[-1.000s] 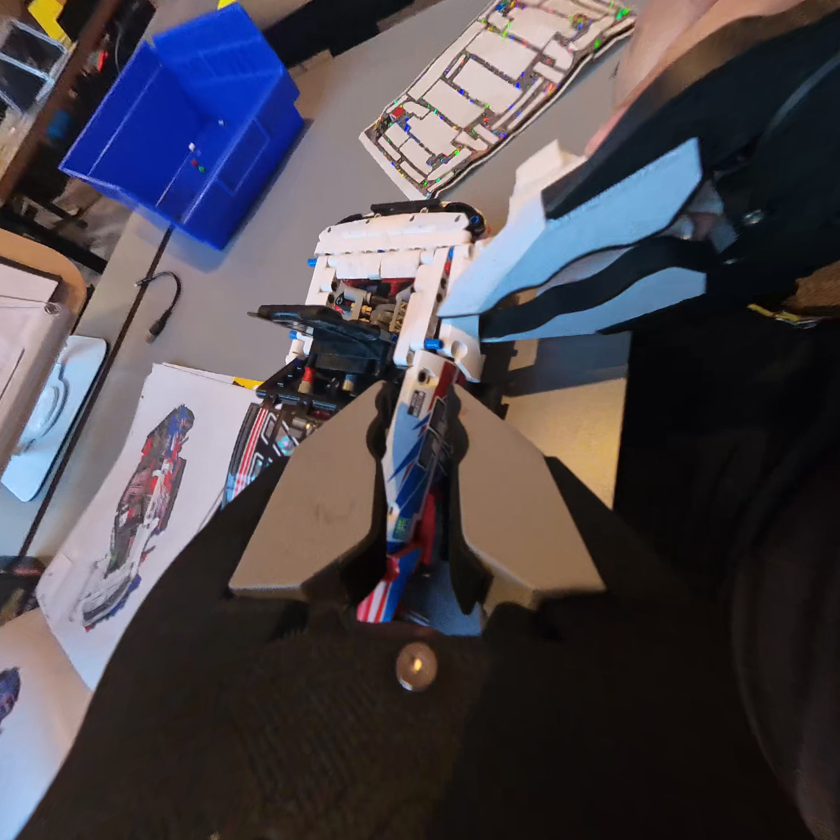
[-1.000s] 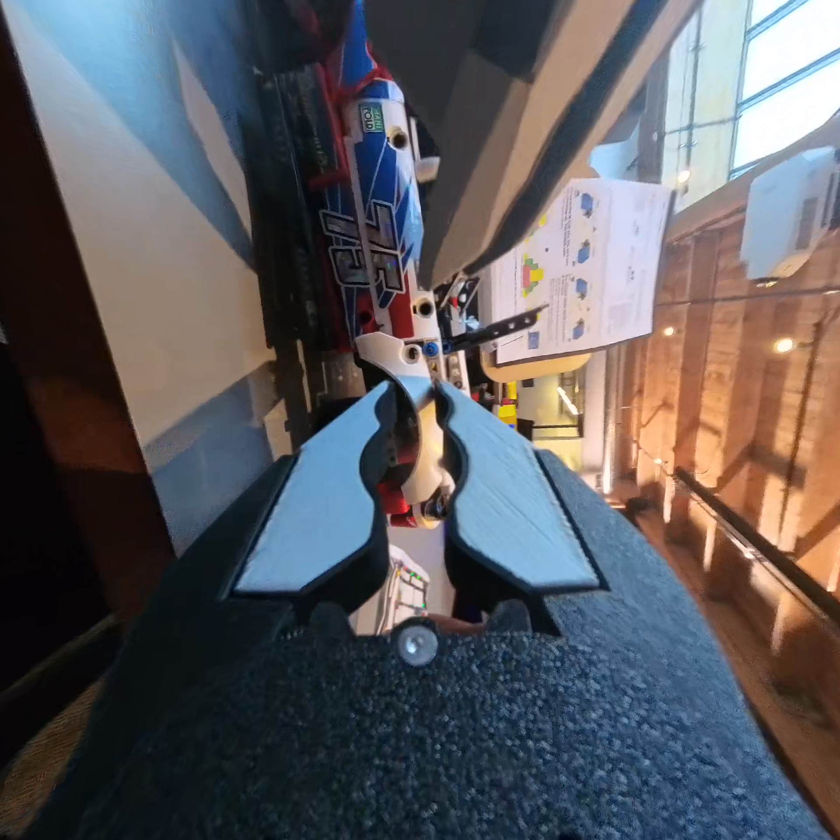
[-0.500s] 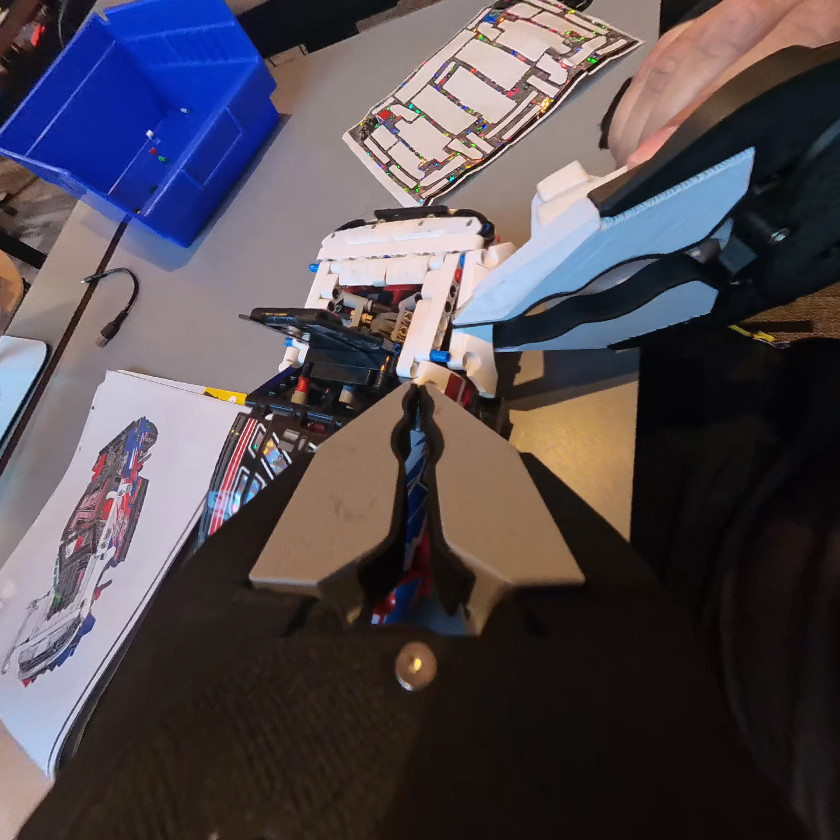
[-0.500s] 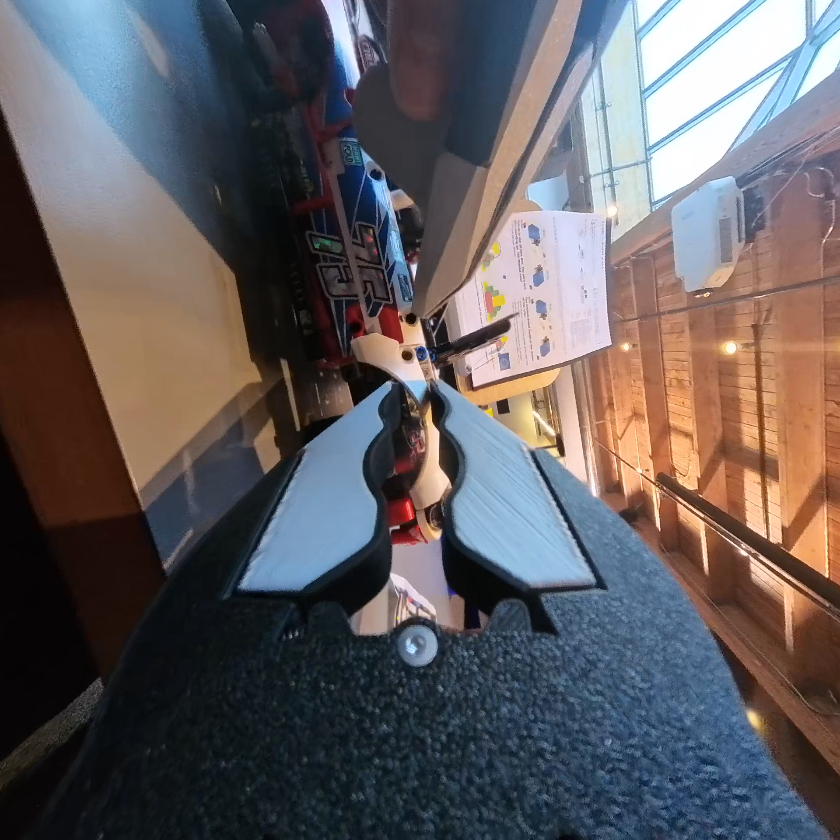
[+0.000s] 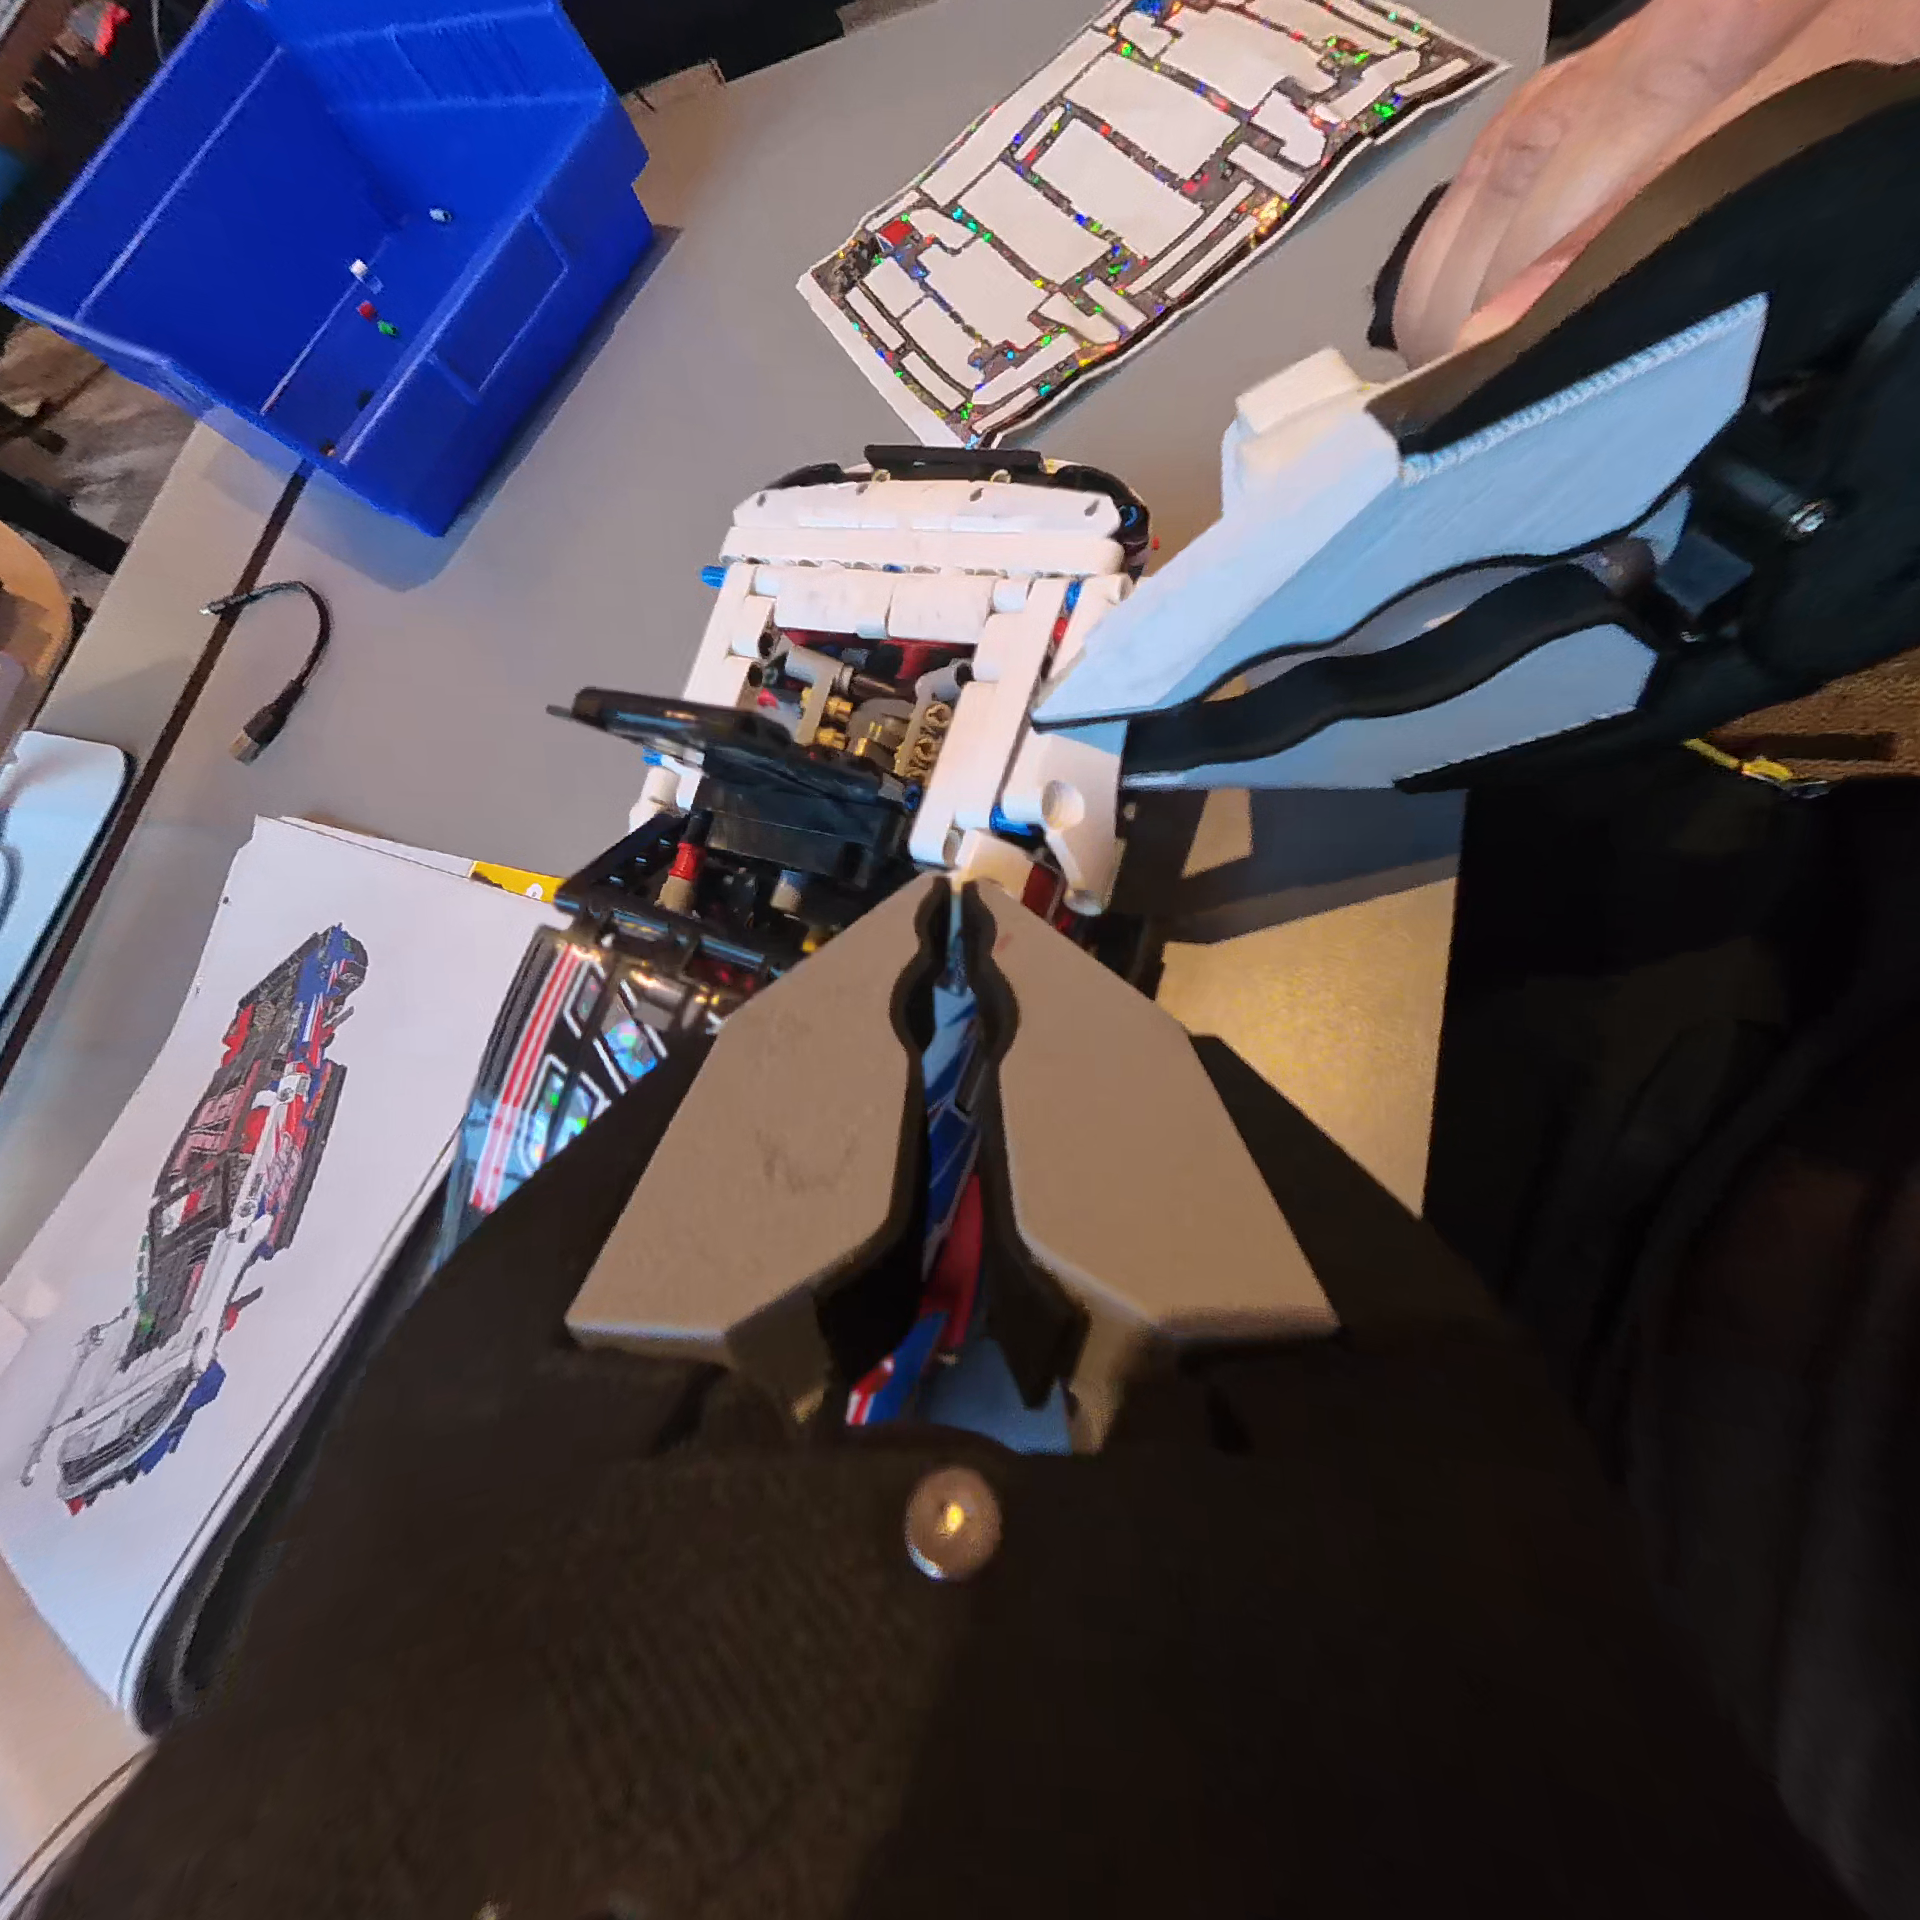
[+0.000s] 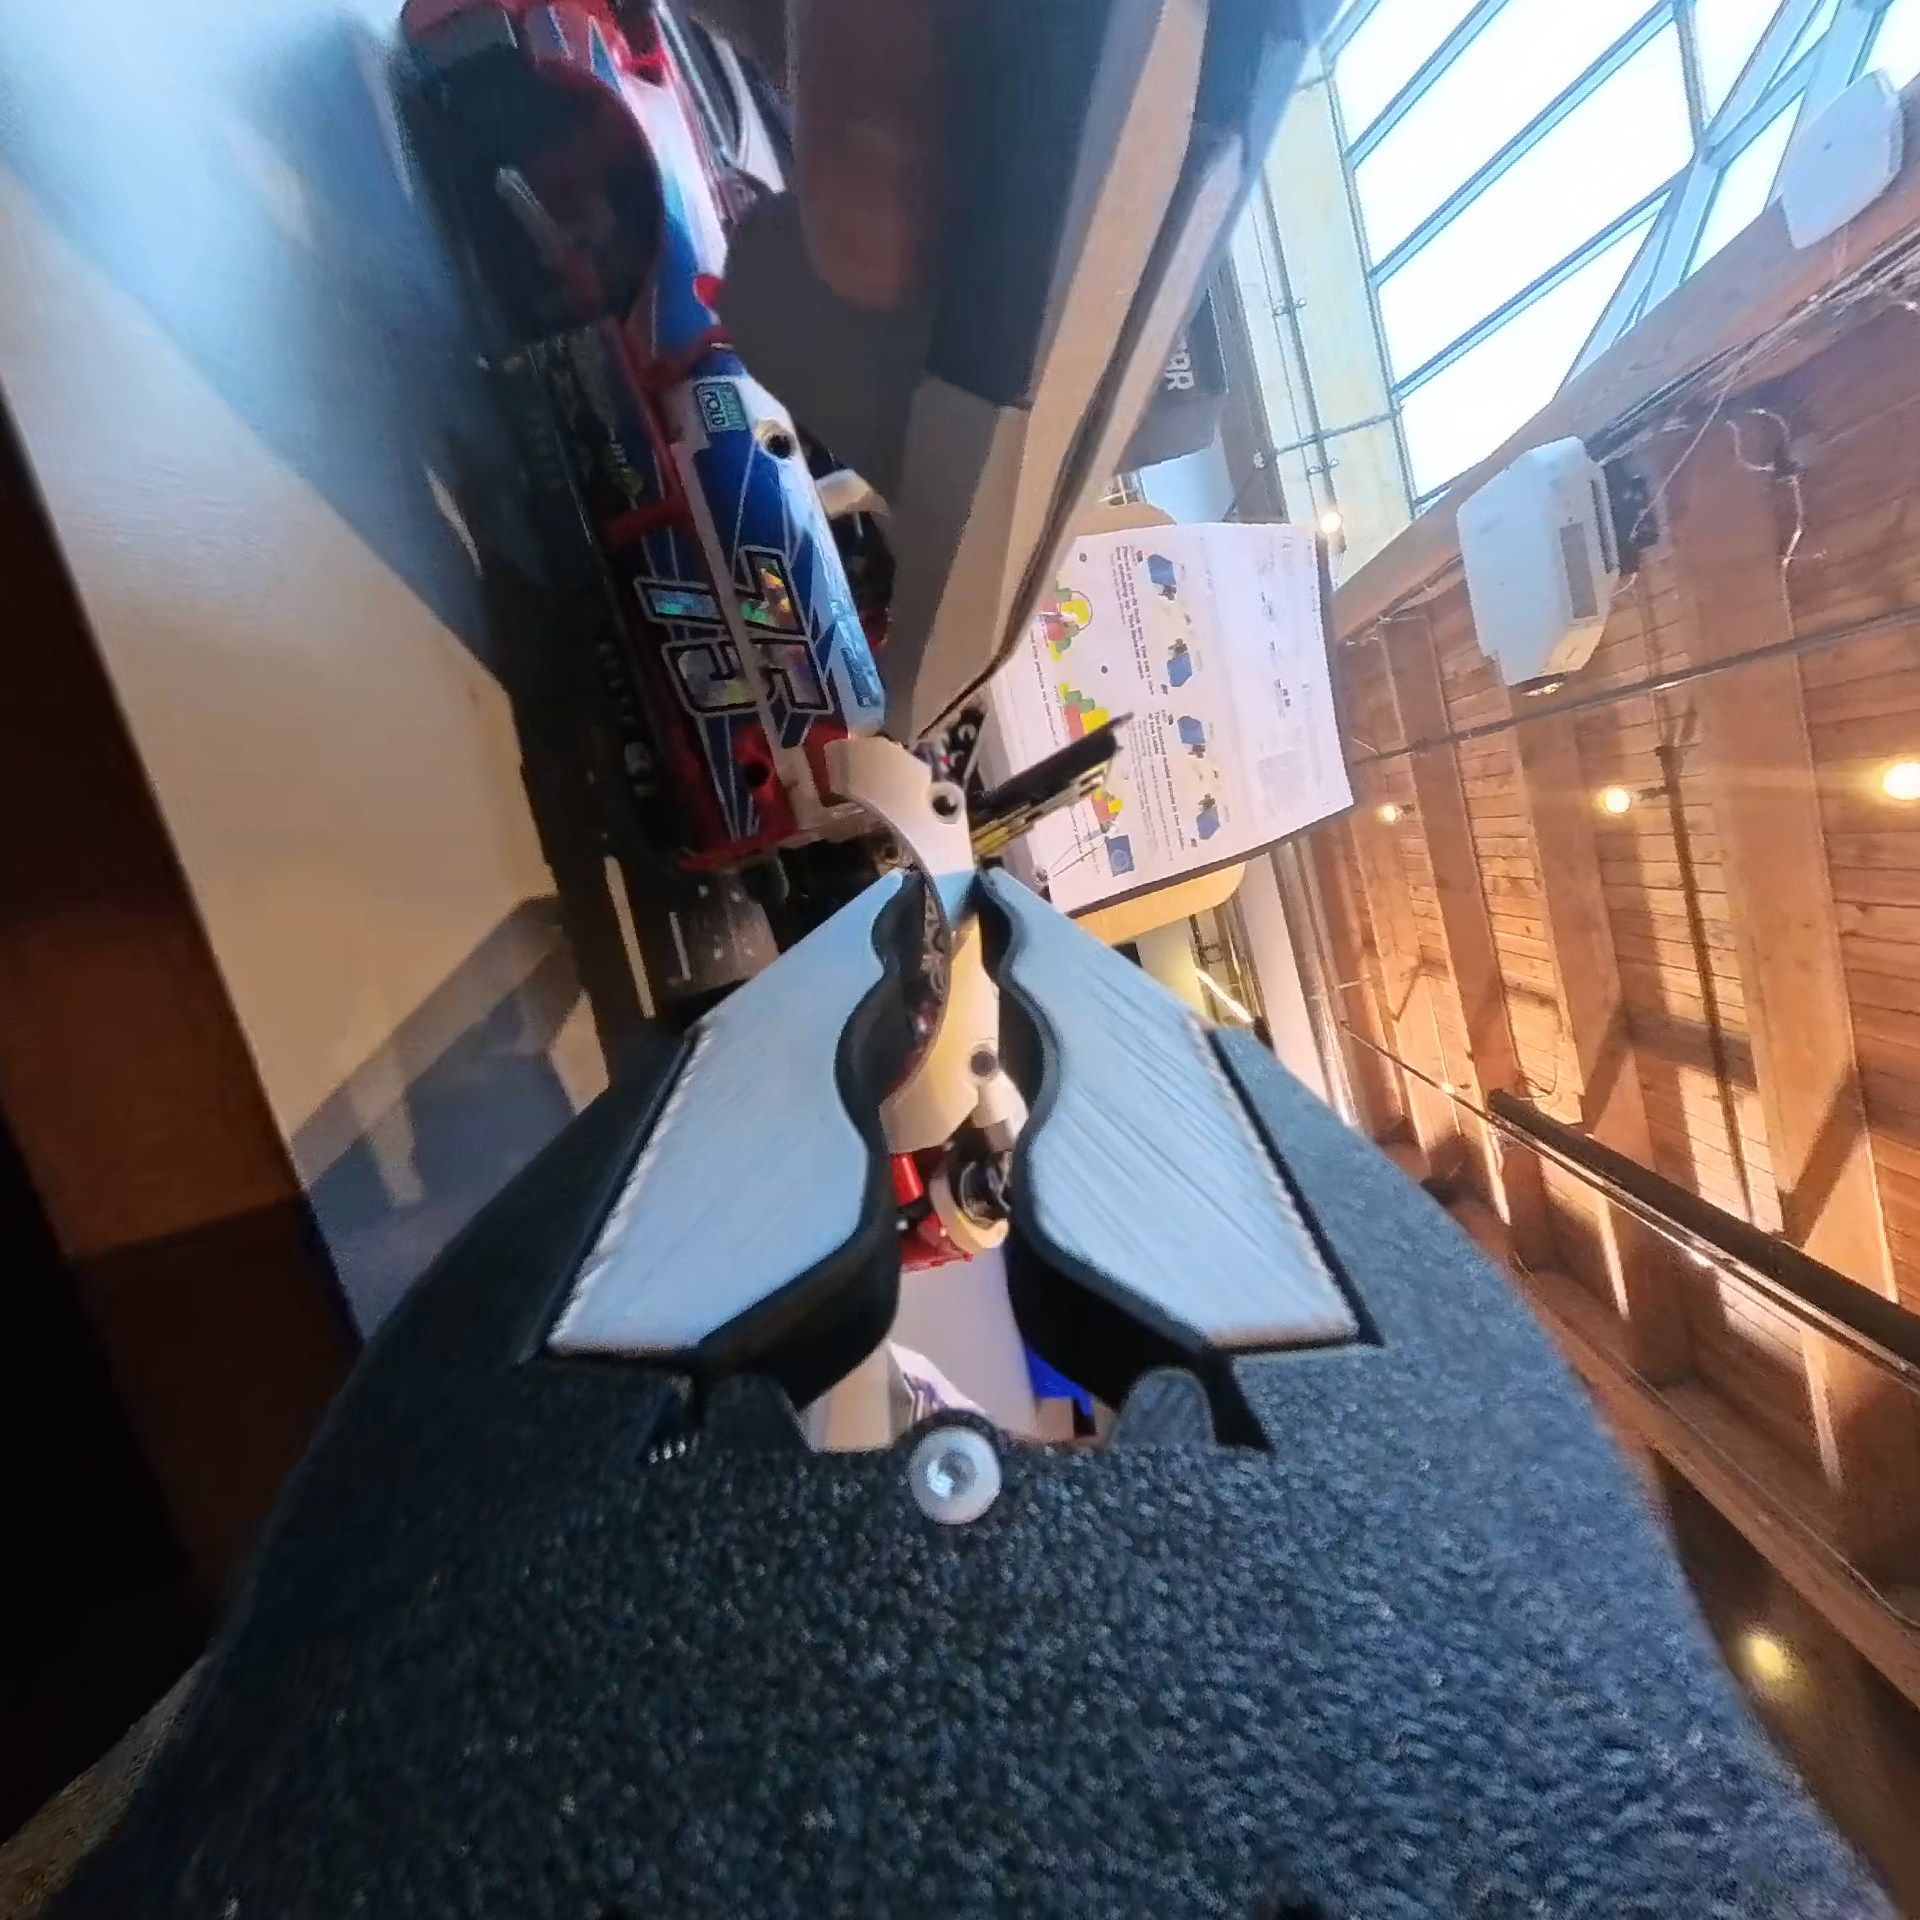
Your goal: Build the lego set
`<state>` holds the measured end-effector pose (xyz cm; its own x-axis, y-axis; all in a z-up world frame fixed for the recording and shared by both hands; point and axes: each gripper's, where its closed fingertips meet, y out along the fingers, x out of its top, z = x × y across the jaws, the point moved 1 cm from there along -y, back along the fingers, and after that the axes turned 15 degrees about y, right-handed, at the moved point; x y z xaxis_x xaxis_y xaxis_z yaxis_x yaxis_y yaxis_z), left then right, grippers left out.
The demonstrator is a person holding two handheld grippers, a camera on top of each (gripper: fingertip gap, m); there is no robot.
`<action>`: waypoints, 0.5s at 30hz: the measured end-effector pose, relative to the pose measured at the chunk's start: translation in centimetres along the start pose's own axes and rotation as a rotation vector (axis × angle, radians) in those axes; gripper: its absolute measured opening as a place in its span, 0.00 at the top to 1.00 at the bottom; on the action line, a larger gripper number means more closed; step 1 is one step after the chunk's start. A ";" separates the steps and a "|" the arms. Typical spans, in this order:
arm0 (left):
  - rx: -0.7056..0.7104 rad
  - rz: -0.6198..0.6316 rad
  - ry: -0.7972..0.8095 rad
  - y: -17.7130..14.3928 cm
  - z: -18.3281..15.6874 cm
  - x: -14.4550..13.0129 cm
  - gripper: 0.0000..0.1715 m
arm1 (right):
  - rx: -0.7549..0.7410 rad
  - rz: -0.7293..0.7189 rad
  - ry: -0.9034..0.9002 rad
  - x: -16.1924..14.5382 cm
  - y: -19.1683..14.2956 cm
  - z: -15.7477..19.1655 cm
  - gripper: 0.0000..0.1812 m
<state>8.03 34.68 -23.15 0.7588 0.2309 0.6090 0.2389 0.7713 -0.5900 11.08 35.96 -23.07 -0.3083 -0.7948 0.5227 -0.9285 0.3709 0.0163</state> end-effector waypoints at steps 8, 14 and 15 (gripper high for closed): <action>-0.028 -0.026 -0.003 0.0 0.1 0.7 0.94 | 0.019 -0.011 -0.096 -0.1 0.0 0.2 0.95; -0.059 -0.094 -0.074 -0.3 -1.5 1.3 0.91 | 0.066 -0.023 -0.134 -0.1 -0.1 0.2 0.95; -0.062 -0.105 -0.083 -0.2 -1.8 1.3 0.91 | 0.073 -0.025 -0.136 -0.1 -0.1 0.2 0.95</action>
<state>10.11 33.79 -23.21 0.6756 0.2013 0.7093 0.3531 0.7562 -0.5509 11.15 35.89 -23.33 -0.3057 -0.8628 0.4026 -0.9473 0.3183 -0.0372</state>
